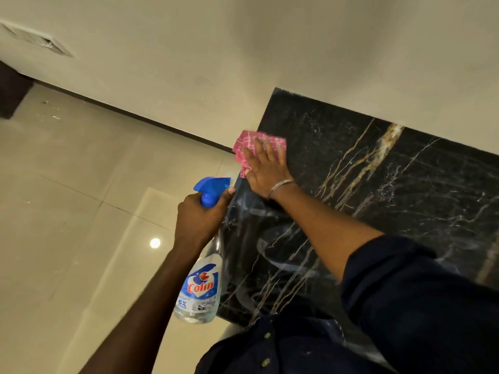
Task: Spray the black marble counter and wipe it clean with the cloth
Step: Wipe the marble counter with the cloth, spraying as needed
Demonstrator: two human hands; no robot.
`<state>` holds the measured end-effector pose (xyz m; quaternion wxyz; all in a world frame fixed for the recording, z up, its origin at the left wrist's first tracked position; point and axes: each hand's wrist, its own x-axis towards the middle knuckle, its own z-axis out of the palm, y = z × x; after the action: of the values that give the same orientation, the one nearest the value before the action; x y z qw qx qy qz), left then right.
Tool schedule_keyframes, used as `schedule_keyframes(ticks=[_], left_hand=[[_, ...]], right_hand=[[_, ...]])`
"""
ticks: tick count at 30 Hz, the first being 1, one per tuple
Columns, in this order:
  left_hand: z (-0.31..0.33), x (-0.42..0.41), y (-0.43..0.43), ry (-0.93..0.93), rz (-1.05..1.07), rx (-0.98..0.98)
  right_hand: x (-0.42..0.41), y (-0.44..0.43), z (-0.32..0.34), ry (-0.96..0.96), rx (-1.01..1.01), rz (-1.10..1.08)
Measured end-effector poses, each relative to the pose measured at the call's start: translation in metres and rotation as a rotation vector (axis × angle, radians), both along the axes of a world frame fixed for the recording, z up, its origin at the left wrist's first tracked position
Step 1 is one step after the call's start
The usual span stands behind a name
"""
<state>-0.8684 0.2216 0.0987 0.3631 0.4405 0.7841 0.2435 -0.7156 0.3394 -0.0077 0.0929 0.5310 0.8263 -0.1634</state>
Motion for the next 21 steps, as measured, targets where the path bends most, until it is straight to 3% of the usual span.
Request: schedule_keyframes(ticks=[4, 7, 10, 16, 21], left_hand=[[-0.002, 0.003, -0.003, 0.001, -0.002, 0.003], [0.0, 0.006, 0.0, 0.001, -0.031, 0.006], [0.001, 0.006, 0.003, 0.009, -0.063, 0.017], [0.005, 0.007, 0.011, 0.03, -0.109, 0.031], [0.003, 0.008, 0.015, 0.03, -0.141, 0.019]], right_hand=[[-0.025, -0.082, -0.01, 0.016, 0.019, 0.102], [-0.021, -0.096, -0.016, 0.018, 0.059, 0.13], [-0.003, -0.073, -0.011, -0.005, 0.064, 0.128], [0.046, 0.001, 0.0, -0.007, 0.037, -0.175], [0.066, 0.02, 0.003, -0.02, -0.038, -0.174]])
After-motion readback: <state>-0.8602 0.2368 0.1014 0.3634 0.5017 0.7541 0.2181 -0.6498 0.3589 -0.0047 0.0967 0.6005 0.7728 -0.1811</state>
